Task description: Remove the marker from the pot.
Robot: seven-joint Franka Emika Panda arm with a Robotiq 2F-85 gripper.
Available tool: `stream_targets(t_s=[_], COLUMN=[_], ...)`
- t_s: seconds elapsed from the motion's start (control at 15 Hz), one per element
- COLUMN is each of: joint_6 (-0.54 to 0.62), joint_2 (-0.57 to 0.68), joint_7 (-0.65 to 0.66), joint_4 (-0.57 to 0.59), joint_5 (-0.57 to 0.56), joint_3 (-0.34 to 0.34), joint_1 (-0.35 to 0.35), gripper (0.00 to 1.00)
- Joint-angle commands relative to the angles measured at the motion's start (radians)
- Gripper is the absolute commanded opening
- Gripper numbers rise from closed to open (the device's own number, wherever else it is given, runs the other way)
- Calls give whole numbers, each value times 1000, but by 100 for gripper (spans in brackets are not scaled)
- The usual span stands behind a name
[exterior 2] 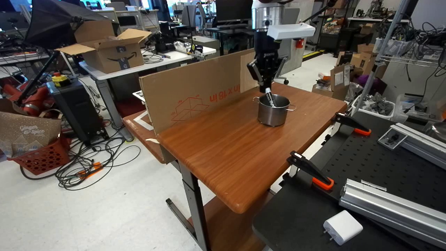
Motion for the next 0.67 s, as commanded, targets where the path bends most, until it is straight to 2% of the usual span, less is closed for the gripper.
stream_targets(t_s=[0.0, 0.33, 0.6], joint_6=[-23, -42, -57], joint_2=[10, -27, -105], joint_7=[-9, -34, -55], joint_4=[24, 15, 1], joint_5=[17, 39, 86], joint_3=[6, 15, 19], joint_1=[-6, -20, -34], gripper=[5, 5, 5])
